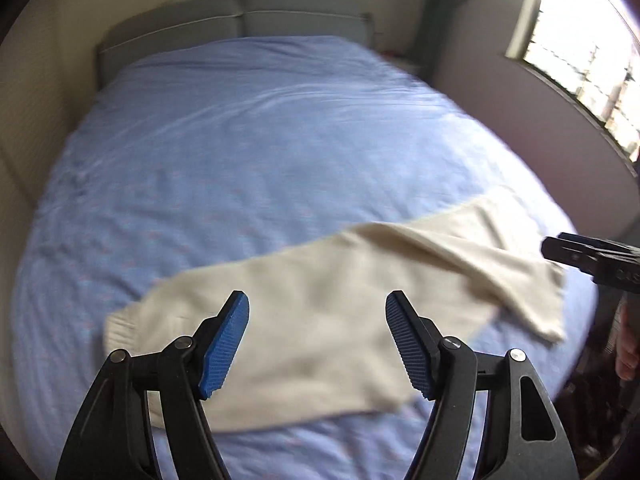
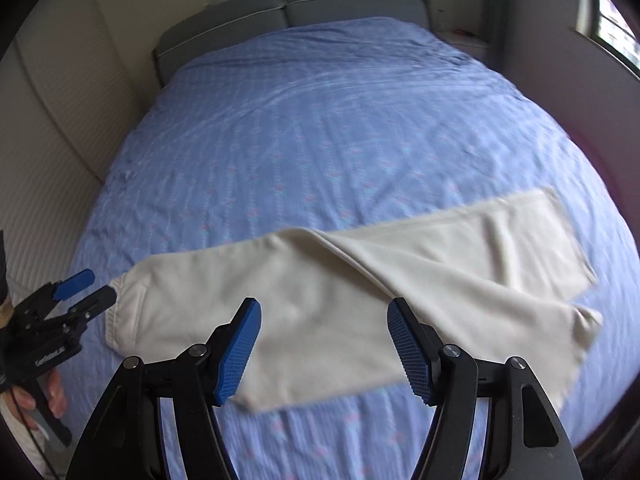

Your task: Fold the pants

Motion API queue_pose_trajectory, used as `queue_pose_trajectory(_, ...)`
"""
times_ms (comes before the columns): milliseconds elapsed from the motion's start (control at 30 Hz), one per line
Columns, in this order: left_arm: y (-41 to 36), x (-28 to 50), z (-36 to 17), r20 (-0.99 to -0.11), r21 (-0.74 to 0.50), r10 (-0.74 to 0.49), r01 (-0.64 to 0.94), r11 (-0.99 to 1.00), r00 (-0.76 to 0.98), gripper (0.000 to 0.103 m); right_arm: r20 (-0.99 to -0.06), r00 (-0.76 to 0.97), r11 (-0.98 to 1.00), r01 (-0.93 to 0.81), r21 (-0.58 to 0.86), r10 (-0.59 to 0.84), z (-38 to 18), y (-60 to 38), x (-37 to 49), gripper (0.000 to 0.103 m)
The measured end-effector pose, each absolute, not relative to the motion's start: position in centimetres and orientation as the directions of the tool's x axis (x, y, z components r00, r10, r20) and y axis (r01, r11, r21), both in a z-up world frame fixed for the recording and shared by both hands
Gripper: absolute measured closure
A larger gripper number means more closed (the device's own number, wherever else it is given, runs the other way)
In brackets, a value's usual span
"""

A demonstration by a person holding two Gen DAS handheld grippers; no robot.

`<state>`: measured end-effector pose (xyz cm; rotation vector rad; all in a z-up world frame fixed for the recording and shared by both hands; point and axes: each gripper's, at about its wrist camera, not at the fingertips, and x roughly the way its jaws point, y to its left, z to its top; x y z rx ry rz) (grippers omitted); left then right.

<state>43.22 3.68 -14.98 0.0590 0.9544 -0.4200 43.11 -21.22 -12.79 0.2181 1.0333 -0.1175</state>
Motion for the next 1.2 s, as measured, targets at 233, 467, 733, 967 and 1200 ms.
queue_pose_trajectory(233,-4.6,38.0,-13.8,-0.791,-0.267,-0.454,0.437,0.859,0.41,0.032,-0.857,0.512,0.904,0.393,0.167,-0.065,-11.1,-30.4,32.5,0.036)
queue_pose_trajectory(467,-14.8,33.5,-15.5,-0.822,-0.273,-0.432,0.41,0.87,0.371,0.032,-0.885,0.464,0.856,0.474,0.205,-0.045,-14.0,-39.8,26.5,0.036)
queue_pose_trajectory(733,-24.8,31.1,-20.5,-0.892,-0.247,-0.336,0.297,0.923,0.303,0.033,-0.919,0.379,0.83,0.475,0.291,0.106,-21.0,-49.6,23.8,0.036)
queue_pose_trajectory(967,-30.2,32.3,-25.0,-0.929,-0.254,-0.312,0.269,0.929,0.197,0.033,-0.92,0.307,0.749,0.543,0.381,0.245,-28.0,-52.7,22.2,0.036)
queue_pose_trajectory(1200,-33.8,35.1,-30.0,-0.947,-0.272,-0.309,0.287,0.919,0.09,0.038,-0.912,0.273,0.681,0.607,0.409,0.305,-33.5,-53.3,22.6,0.038)
